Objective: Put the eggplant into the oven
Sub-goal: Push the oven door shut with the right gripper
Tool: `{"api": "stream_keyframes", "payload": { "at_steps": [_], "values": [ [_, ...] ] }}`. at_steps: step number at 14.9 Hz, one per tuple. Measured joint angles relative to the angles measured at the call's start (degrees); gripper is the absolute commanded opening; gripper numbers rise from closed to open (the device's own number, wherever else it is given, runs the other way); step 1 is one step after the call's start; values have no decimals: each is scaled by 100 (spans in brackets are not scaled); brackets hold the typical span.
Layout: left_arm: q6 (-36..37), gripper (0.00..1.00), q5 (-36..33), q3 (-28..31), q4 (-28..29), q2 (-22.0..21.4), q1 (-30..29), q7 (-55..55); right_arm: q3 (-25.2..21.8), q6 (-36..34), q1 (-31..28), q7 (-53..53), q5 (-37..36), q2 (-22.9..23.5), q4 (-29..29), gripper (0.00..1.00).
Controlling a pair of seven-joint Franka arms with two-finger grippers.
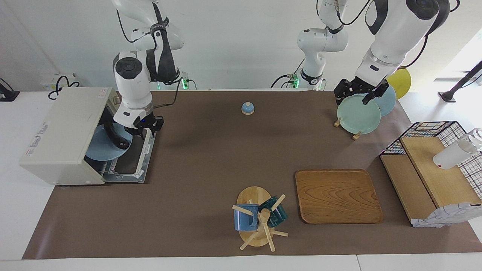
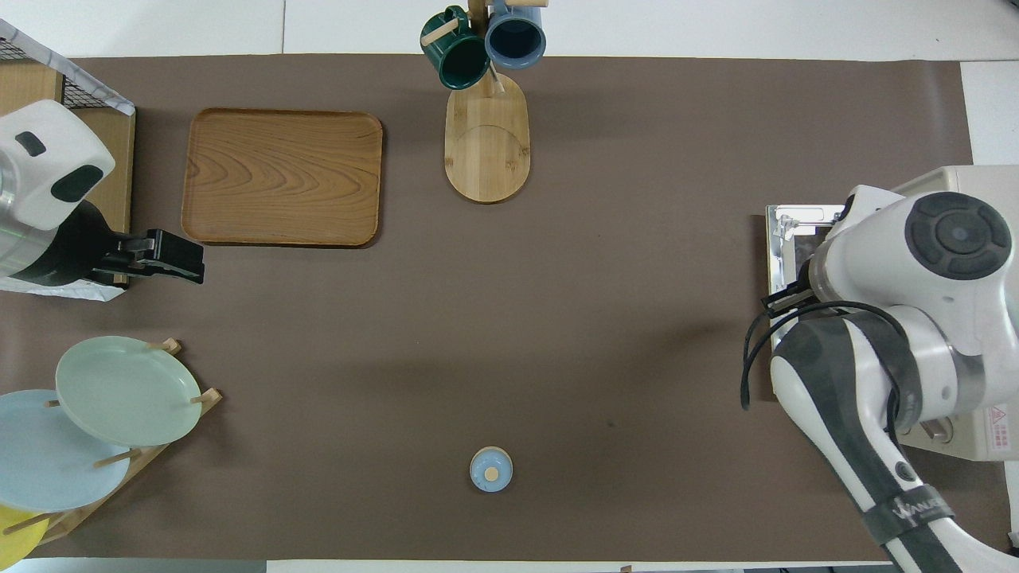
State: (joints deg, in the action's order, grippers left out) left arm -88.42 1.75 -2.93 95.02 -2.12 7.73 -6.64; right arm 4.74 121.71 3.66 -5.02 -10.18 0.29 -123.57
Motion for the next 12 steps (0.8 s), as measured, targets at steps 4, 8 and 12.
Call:
{"api": "stream_keyframes", "payload": {
  "at_steps": [4, 8, 12],
  "values": [
    [0, 100, 0, 12, 0, 0, -4, 0, -8, 675, 129, 362, -6, 608, -167, 0],
    [0, 100, 0, 17, 0, 0, -8, -1, -67, 789, 35, 362, -145, 850, -176, 0],
    [0, 100, 0, 17, 0, 0, -8, 0, -71, 781, -205, 362, -167, 849, -236, 0]
  ]
}}
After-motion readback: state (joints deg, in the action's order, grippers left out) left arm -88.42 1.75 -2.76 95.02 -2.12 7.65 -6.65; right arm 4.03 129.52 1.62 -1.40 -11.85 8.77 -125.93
